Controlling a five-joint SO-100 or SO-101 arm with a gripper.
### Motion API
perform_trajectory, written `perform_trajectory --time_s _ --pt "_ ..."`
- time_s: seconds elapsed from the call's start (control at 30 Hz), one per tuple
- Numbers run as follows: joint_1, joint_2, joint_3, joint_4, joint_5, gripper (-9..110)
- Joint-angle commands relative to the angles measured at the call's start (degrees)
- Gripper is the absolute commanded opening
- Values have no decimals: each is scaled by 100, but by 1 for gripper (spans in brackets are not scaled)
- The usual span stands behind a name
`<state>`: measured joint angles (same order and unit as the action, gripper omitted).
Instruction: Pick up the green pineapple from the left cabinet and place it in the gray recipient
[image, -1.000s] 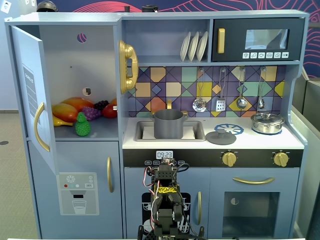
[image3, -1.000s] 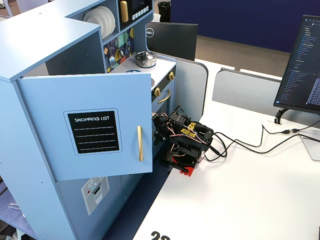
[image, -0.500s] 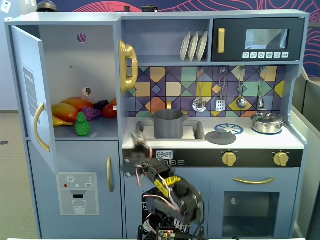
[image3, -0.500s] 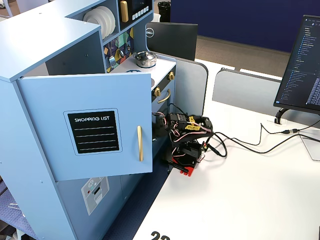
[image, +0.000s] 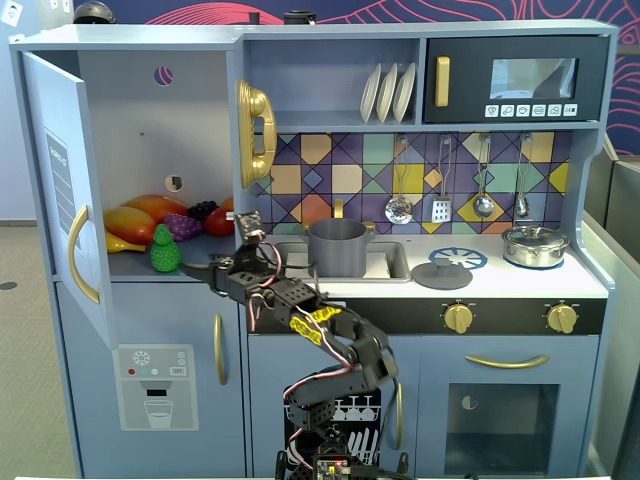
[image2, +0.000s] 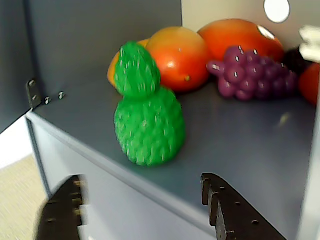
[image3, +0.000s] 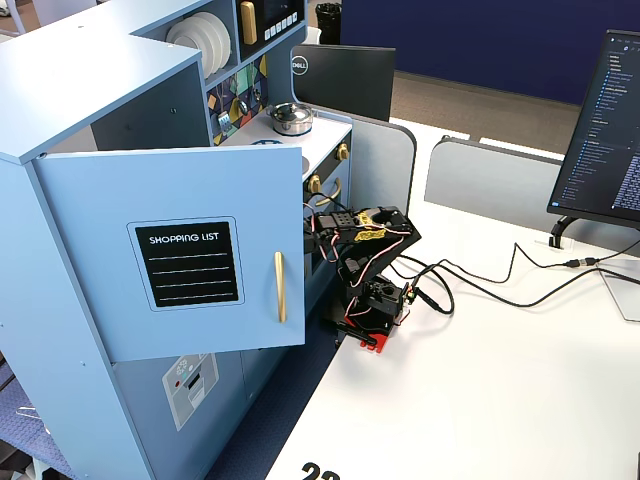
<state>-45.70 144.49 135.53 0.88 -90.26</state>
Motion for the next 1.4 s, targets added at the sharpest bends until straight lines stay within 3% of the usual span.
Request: perform_trajectory --time_s 0.0,0.4,0.83,1.0,1.17,1.37 --pt "-105 -650 -677 -562 -114 28" --pt "158 -2276 -1635 -1107 123 38" --pt "308 -3876 -2909 -1371 53 35" --pt "176 -4377 -3533 -1266 -114 26" --pt "53 -4377 -3858 -905 -668 0" --pt "26 -3612 -3489 -694 -923 0"
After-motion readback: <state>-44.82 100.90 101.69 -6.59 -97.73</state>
